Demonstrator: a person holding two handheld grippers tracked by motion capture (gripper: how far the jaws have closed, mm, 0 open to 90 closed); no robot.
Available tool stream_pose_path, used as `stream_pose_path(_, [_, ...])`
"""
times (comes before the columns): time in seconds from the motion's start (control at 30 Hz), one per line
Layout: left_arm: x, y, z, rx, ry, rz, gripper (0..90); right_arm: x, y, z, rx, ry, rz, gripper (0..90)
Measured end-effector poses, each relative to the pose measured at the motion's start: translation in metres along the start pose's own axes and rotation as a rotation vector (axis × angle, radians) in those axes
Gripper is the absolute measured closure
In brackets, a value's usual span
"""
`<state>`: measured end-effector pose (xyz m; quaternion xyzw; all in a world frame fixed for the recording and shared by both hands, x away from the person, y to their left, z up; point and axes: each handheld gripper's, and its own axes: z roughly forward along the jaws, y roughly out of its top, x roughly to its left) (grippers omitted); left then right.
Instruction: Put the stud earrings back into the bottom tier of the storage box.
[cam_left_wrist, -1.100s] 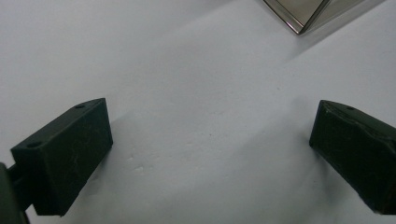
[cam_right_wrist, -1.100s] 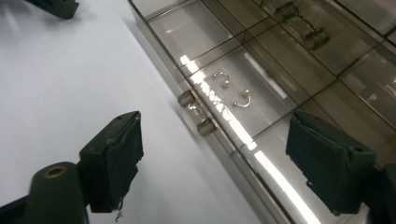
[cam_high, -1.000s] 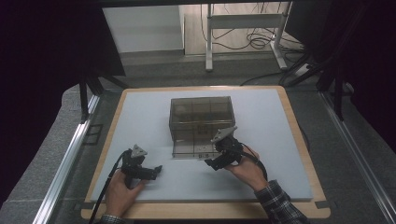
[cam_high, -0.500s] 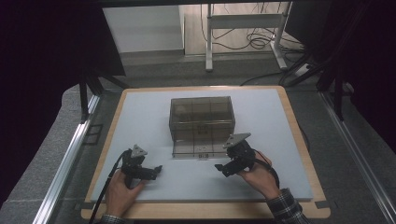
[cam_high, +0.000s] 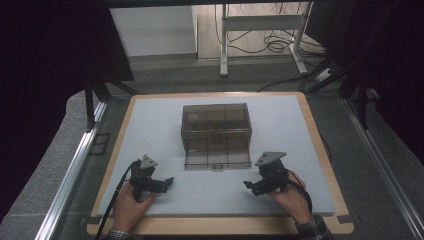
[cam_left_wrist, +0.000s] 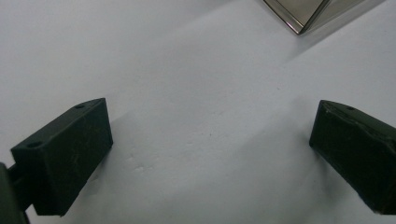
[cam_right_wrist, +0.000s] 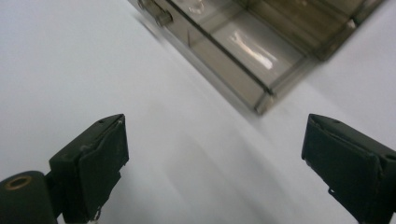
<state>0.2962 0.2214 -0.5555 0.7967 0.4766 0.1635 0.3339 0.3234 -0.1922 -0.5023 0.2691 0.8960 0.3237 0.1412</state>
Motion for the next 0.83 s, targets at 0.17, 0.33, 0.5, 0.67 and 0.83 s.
stream_pose_path(0.17, [0.000, 0.000, 0.000, 0.000, 0.000, 0.000, 0.0, -0.005, -0.016, -0.002, -0.016, -0.013, 0.026, 6.7])
stream_pose_path(0.33, [0.000, 0.000, 0.000, 0.000, 0.000, 0.000, 0.0, -0.009, -0.028, -0.001, -0.032, -0.029, 0.034, 6.6])
stream_pose_path(0.5, [0.000, 0.000, 0.000, 0.000, 0.000, 0.001, 0.0, -0.013, -0.042, 0.006, -0.047, -0.023, 0.055, 4.9])
stream_pose_path(0.67, [0.000, 0.000, 0.000, -0.001, 0.002, 0.000, 0.0, -0.015, -0.043, 0.007, -0.056, -0.024, 0.078, 5.0])
stream_pose_path(0.83, [0.000, 0.000, 0.000, -0.001, 0.002, 0.006, 0.0, -0.015, -0.044, 0.007, -0.058, -0.024, 0.077, 5.0])
